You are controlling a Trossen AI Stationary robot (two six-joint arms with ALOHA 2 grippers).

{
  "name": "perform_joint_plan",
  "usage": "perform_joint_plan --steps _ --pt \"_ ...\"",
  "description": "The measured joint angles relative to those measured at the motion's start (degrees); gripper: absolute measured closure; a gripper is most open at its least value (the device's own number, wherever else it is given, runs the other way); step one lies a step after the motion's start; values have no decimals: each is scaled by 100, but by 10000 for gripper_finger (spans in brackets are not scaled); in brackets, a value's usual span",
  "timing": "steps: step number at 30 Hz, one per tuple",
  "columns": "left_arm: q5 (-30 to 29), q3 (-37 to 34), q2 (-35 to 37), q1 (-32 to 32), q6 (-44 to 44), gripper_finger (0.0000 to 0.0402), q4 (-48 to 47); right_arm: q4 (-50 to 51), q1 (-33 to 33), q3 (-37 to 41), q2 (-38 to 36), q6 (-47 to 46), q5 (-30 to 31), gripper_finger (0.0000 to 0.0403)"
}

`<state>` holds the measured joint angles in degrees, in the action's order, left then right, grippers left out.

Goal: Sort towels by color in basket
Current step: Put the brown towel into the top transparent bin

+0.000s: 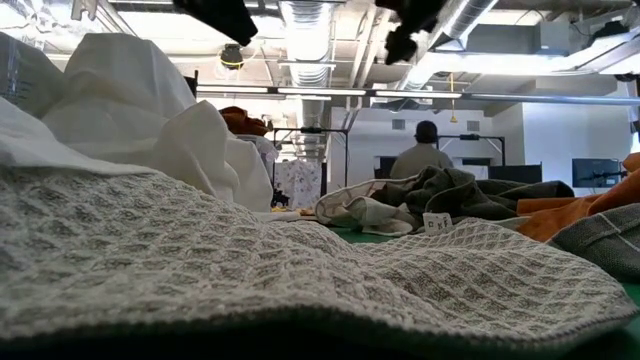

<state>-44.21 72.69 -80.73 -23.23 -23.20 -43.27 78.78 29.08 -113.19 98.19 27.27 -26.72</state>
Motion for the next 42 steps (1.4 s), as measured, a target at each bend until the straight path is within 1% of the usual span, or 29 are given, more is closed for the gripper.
perform_joint_plan --steps 3,6,9,12,14,18,23,27,30,33,37,39,42 --pt "7 0 0 109 402 193 153 505 -71 0 -4 -273 4 97" --pt "11 0 0 210 748 193 259 654 -192 137 -29 -592 13 97" --pt "59 0 0 300 1012 193 345 652 -359 365 -46 -825 356 97" --pt "414 -33 0 410 1235 193 506 669 -474 671 -54 -1002 831 97" --pt "695 -84 0 478 1406 193 607 625 -530 921 -54 -1120 1008 97" --pt "1131 -332 0 593 1879 193 1160 544 -584 1509 -66 -1308 1066 97" --pt "1519 -694 0 756 2424 193 1762 189 -625 2501 -314 -1493 1082 97" --pt "1687 -930 0 876 2530 193 2026 -69 -685 3400 -774 -1863 1083 97" --pt "1822 -1058 0 926 2533 193 2331 -306 -844 4127 -1302 -2216 1084 97" --pt "2077 -1228 0 938 2519 194 2751 -601 -1110 4785 -1869 -2790 1082 97" --pt "2490 -1298 0 938 2376 194 3138 -855 -1679 5450 -2592 -3613 1082 97" --pt "2596 -1307 0 934 2280 194 3191 -1067 -2069 5715 -2910 -4089 1082 97" --pt "2603 -1307 0 873 2174 194 3277 -1352 -2744 5994 -3250 -4738 1082 97"
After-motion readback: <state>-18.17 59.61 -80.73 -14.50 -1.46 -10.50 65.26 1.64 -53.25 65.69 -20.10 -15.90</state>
